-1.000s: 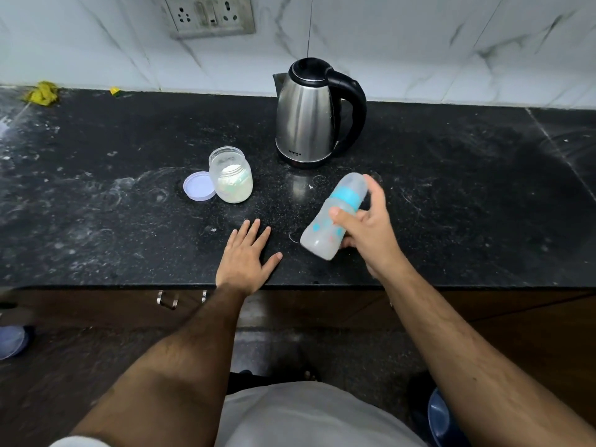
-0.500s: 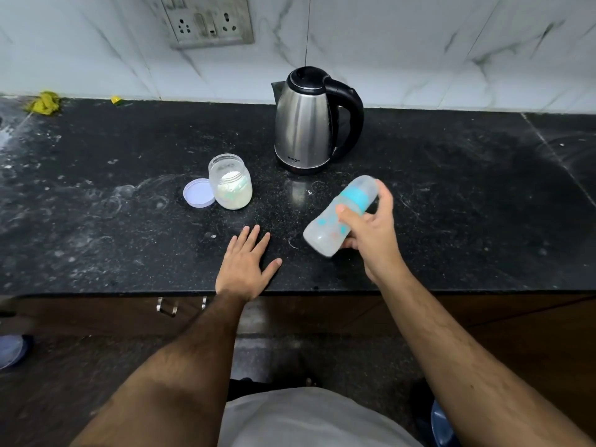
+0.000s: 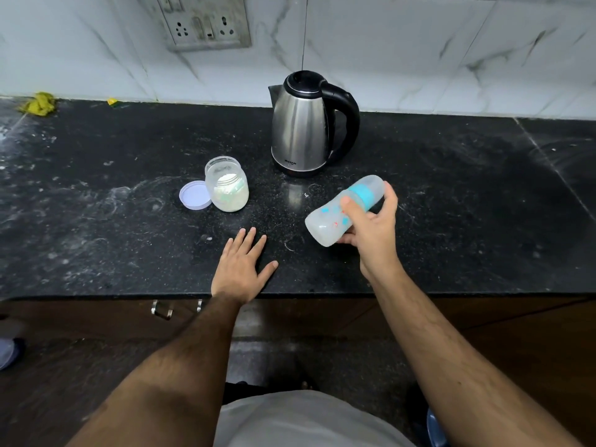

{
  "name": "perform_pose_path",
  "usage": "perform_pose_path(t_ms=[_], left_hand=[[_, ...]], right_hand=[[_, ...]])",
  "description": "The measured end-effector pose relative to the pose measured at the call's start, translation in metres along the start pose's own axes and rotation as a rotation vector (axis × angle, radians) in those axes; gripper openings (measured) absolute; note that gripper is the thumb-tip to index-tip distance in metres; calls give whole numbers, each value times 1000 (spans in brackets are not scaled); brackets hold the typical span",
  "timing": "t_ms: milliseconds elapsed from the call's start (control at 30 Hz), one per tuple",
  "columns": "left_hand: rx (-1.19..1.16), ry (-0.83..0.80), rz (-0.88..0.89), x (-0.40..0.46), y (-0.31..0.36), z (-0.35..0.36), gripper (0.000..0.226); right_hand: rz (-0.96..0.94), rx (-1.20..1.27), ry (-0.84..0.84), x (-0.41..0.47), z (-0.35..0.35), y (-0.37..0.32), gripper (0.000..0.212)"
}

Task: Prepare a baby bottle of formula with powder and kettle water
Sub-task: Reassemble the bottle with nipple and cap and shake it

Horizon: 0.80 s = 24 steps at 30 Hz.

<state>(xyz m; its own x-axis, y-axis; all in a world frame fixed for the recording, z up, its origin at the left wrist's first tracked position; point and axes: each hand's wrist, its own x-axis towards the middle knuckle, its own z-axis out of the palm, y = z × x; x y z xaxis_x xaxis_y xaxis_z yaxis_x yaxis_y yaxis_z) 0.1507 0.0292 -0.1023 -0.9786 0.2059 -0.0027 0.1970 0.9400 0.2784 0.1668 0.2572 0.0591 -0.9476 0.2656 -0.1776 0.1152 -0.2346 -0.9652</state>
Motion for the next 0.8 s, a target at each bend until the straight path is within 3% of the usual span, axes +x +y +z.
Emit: perform_pose_path(t_ms=[133,267,400,567,733,800], left_hand=[[7,-7,-6,-1,-1,0,82],[8,-8,-1,-1,0,0,82],[2,0,-3,-1,0,-1,82],[0,5,3,0,0,1,81],[11,-3,-3,-1,0,-1,82],[15,-7,-1,0,0,-1,80]], right_hand=[[15,-124,-186,-11,2,4,76],[-4,15,5,-2,-2,3,73],[20,-111,-178,-11,1,3,75],[-6,34,12,0,-2,-1,71],[-1,-108,-202,-11,-1,0,79],[-20,-44,-105,-6,-2,1,78]])
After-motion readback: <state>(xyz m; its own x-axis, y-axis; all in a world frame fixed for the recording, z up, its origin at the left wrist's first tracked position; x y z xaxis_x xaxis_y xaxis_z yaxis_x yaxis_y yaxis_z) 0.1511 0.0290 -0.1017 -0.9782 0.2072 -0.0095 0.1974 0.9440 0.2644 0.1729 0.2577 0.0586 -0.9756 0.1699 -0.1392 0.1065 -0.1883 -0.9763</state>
